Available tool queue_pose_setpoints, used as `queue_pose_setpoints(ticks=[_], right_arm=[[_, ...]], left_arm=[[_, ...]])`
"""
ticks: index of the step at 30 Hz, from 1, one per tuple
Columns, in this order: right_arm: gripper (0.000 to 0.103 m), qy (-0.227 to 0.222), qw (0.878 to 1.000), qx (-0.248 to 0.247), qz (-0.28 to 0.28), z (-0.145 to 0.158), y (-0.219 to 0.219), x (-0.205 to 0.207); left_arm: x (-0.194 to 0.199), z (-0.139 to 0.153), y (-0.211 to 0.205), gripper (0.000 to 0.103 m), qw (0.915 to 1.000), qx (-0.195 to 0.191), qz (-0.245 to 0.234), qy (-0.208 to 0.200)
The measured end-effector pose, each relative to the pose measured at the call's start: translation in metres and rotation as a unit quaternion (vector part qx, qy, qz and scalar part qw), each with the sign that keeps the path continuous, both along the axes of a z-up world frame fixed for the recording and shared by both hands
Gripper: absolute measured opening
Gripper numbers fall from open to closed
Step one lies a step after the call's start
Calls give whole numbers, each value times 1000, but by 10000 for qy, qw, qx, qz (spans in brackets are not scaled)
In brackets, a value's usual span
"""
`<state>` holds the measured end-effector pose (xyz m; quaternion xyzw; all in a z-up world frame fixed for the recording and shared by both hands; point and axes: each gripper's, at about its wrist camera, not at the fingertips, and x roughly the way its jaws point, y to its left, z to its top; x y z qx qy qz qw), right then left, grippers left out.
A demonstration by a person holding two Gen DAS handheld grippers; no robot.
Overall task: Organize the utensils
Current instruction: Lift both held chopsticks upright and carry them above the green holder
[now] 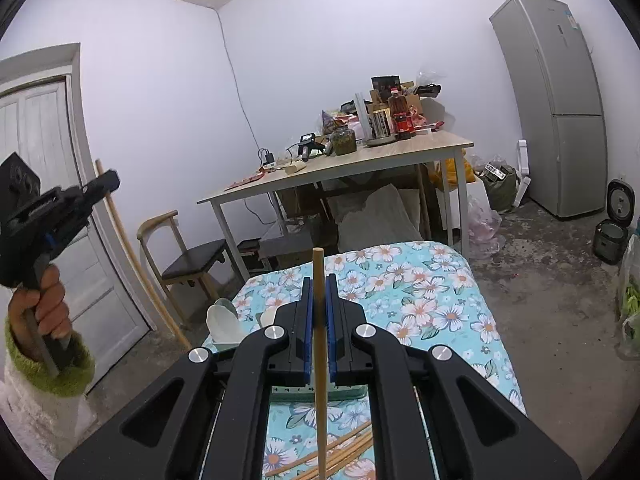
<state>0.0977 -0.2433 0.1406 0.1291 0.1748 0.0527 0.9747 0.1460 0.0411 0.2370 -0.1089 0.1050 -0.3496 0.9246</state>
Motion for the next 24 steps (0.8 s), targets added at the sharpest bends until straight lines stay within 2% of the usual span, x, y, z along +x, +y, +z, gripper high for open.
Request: queue_pose_setpoints(ticks=[8,11,18,24], right_arm=[[6,26,10000,36,-35,-3,-5,7],[6,32,9999,93,-36,-4,-8,9],[6,92,9999,98,-74,-7,-10,17],[6,162,9998,93,-101,-10,-11,21]], left_arm=[[30,1,-14,5,9998,70,162,-3],[41,-5,-24,5,9996,155,229,-2],[65,-25,-39,5,9997,45,215,90],[85,-53,-50,5,9990,60,341,284]])
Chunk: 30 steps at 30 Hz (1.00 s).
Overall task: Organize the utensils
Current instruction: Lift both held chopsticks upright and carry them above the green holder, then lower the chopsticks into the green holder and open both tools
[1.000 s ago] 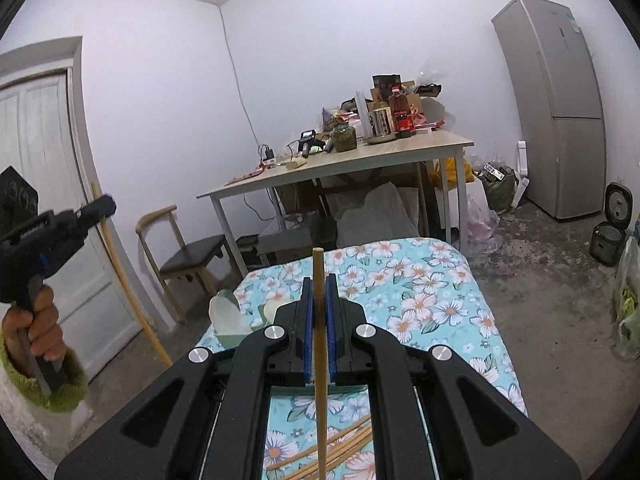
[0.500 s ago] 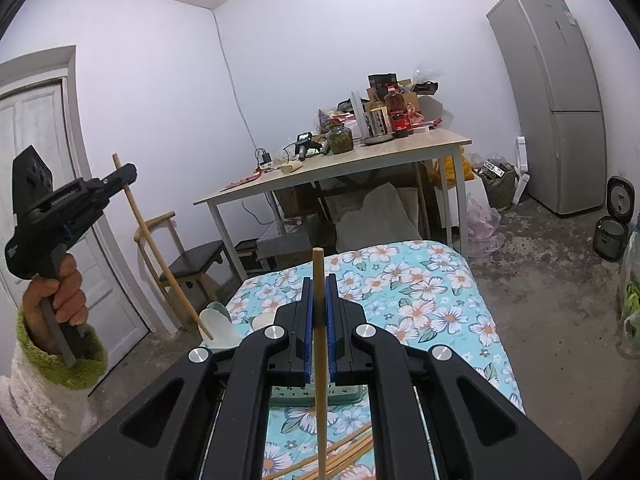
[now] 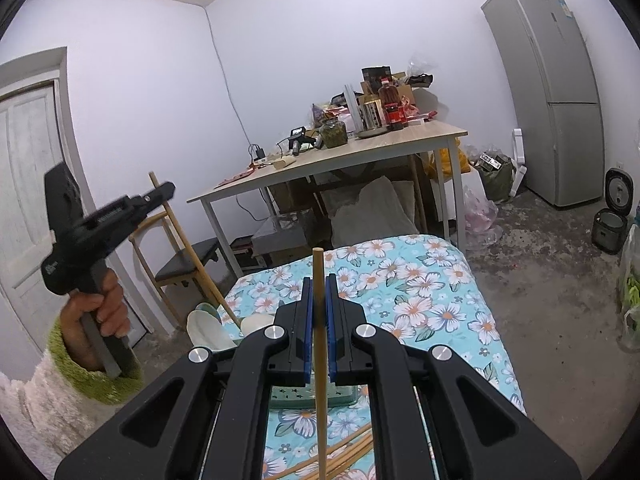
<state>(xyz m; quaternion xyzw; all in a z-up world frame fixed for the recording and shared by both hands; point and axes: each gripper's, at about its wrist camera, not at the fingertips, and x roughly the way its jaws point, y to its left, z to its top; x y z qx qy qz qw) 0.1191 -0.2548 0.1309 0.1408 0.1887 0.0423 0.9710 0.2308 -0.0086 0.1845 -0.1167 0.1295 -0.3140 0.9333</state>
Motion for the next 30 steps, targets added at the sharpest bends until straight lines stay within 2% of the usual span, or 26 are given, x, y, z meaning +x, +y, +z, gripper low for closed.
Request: queue_pose_setpoints(ticks=[8,11,12,22,30], right_arm=[[6,113,9999,1,0,-5,-1,8],[6,119,9999,-1,7,-6,-2,10],[6,109,9999,-2,7,-5,-2,11],[6,-148,9998,-109,116,14,2,12],[6,-711,9964,-285,367,55,12,11]], left_arm=[[15,-37,-4,6,9991,23,15,433],[17,-46,-1,24,9981,-35,5,618],[16,-47,1,30,9981,-50,29,616],[-5,-44,14,33,9989,-92,-18,467],[-33,-50,39,43,9990,13,11,439]])
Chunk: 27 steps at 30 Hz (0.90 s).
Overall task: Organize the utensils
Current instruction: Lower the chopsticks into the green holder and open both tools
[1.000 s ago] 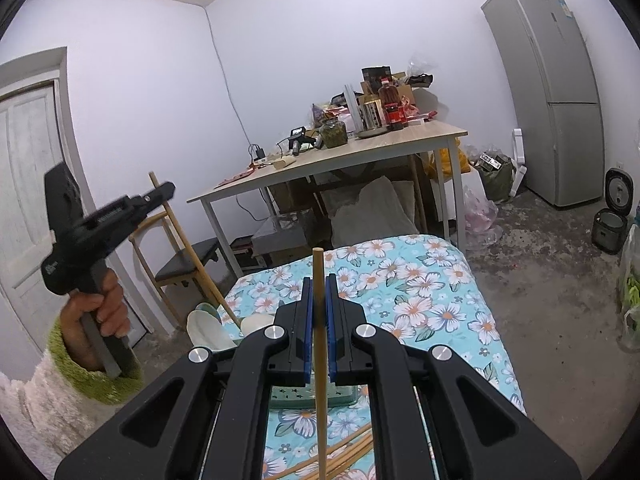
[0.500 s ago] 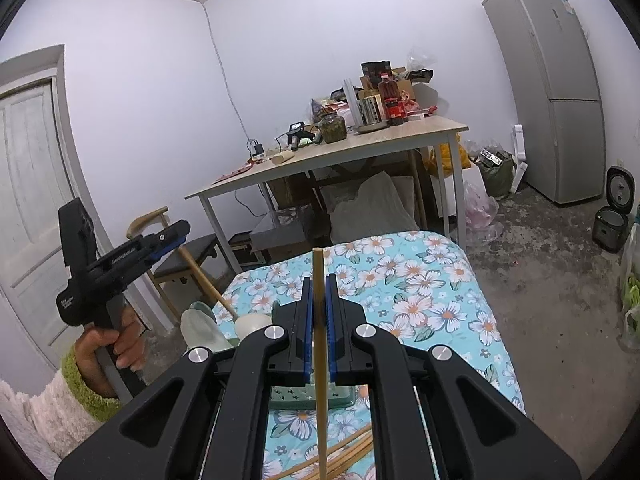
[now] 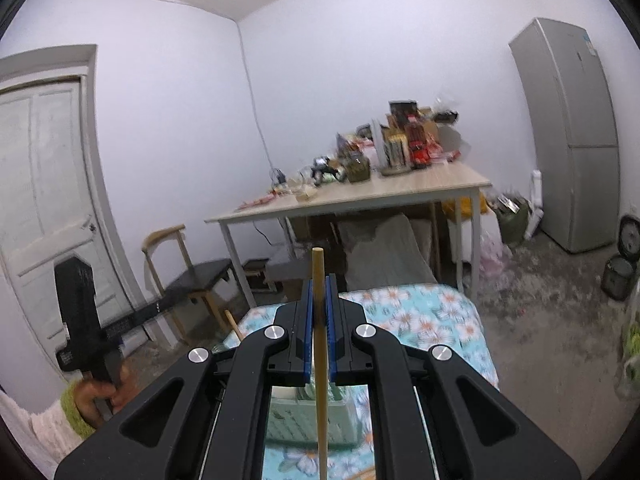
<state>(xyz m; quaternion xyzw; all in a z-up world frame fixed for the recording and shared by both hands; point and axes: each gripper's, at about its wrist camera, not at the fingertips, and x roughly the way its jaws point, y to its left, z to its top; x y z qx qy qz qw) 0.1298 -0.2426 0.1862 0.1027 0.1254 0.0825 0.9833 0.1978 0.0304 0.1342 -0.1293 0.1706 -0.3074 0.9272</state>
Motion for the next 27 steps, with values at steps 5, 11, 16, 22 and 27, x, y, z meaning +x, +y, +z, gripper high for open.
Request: queue_pose_setpoints(ticks=[5,11,16,22,27], right_arm=[[6,-401,9976,272,500,33,3,4],[6,-693,9916,176,1074,54,37,29],[6,-705,9894,-243,1248,50,77,57],[6,-587,9866,-953,1190,24,112,88],[6,-395,9788,-1652,1147,-12,136,103]], left_arm=[[-17,-15,23,46,9998,63,130,156],[-31,-37,48,46,9982,-3,375,474],[-40,-40,65,46,9975,-63,499,492],[-49,-40,79,46,9967,-88,640,487],[-51,-45,88,46,9955,-173,739,574]])
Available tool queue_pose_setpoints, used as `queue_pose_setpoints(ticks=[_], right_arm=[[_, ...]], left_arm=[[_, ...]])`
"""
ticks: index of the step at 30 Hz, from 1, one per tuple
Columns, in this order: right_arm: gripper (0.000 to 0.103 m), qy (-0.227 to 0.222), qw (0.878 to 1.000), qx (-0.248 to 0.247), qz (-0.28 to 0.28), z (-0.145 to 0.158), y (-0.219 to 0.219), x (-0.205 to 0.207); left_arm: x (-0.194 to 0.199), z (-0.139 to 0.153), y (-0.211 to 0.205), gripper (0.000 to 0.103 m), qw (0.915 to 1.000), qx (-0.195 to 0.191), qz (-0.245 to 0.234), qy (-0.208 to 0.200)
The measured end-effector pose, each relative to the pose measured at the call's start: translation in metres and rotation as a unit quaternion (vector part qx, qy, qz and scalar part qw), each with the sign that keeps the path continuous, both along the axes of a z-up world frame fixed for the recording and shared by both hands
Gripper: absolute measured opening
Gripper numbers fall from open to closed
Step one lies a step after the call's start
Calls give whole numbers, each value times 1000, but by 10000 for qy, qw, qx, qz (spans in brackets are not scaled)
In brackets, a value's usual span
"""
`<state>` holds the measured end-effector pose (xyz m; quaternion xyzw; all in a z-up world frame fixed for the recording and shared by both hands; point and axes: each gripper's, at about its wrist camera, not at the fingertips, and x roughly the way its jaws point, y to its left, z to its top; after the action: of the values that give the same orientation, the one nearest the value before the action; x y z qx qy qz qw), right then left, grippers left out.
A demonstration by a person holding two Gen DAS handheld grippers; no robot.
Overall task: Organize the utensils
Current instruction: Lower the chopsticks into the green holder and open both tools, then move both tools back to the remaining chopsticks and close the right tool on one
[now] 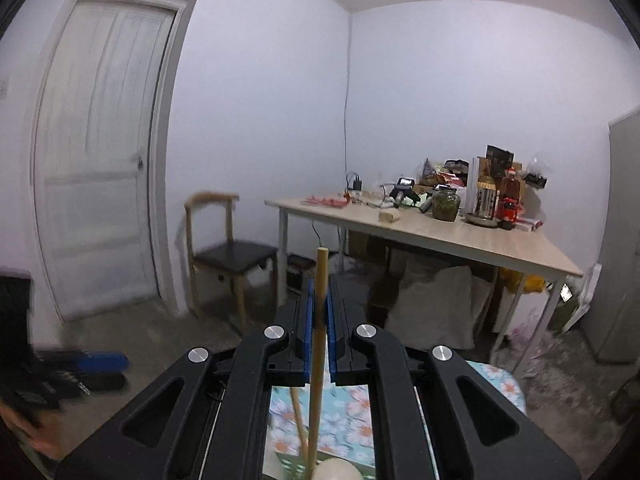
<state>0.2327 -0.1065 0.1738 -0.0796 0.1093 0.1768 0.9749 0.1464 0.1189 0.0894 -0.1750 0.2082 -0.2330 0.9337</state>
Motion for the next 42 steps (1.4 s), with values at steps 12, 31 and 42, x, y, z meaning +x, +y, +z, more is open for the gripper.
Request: queue_pose_setpoints(ticks=[12,31,42], right_arm=[[64,264,9988,-321,-255,-19,-10,-45],[68,2998,8746,3391,-1740,-184,-187,-142],[59,3663,8035,4390,-1660,-241,-209,-138]], left_arm=[[-5,-12,-7,47,9997,-13,-124,188],[-34,-62,-81,58,9876,658,-1098,907],[-46,-100,-124,58,9732,1121,-1505,1328]])
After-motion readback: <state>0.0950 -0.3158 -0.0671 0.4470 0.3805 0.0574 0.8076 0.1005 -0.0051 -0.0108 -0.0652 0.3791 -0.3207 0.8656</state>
